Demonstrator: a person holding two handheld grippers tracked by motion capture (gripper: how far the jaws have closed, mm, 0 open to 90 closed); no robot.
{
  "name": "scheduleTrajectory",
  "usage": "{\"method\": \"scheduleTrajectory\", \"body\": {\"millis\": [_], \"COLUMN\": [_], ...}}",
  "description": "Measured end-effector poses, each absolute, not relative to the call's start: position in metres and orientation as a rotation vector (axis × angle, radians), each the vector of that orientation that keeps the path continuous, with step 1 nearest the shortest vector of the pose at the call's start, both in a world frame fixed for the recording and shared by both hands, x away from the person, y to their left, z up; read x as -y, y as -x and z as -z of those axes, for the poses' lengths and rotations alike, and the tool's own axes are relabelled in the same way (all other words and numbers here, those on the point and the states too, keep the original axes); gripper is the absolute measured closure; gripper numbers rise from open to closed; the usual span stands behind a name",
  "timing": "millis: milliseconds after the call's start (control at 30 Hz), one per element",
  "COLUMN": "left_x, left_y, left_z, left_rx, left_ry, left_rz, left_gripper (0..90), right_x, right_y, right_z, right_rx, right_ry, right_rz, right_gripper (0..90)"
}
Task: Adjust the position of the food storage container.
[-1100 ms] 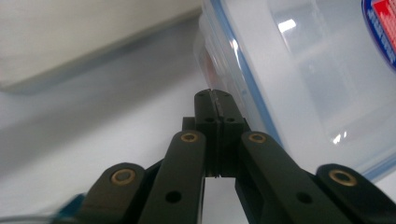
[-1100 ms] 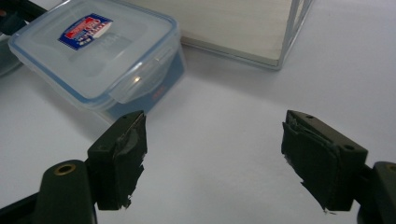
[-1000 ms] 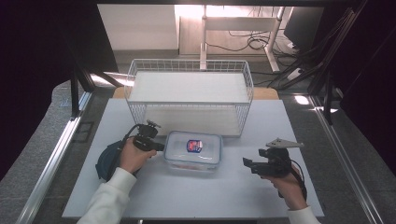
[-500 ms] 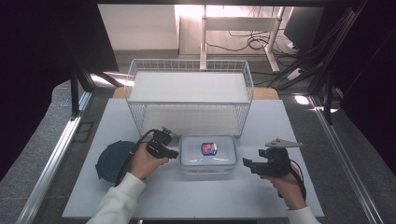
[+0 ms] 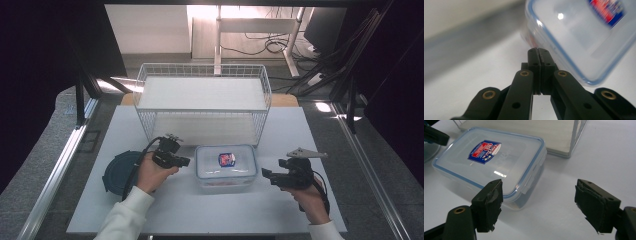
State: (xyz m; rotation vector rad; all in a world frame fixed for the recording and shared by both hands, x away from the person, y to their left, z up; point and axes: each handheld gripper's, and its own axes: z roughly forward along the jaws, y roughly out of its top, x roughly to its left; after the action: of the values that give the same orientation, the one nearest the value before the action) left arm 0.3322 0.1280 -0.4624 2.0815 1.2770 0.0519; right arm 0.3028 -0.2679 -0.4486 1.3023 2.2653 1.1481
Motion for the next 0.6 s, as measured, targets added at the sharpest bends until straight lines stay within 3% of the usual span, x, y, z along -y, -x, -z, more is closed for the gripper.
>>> {"method": "scheduleTrajectory", "body": {"millis": [300,367,500,600], "left_x": [-0.144,-0.145,-0.149,-0.15], "left_y": [-0.292,-0.288,-0.281,-0.278], "left_z": [0.437,0.435,0.437,0.444], "left_rx": [-1.234,-1.246,-1.279,-1.308], "left_ry": [-1.959,-1.943,-1.908,-1.88], "left_rz": [-0.126,-0.145,-0.153,-0.111], "left_gripper": [83.3,72.5,40.8,27.3], "right_x": [0.277,0.278,0.281,0.282], "right_y": [-0.301,-0.301,-0.302,-0.301], "right_z": [0.437,0.437,0.436,0.434], "right_rx": [-2.232,-2.232,-2.237,-2.239], "right_ry": [-1.325,-1.326,-1.325,-1.315], "right_rz": [-1.209,-1.211,-1.219,-1.23], "right_gripper": [22.2,22.0,22.0,21.6]}}
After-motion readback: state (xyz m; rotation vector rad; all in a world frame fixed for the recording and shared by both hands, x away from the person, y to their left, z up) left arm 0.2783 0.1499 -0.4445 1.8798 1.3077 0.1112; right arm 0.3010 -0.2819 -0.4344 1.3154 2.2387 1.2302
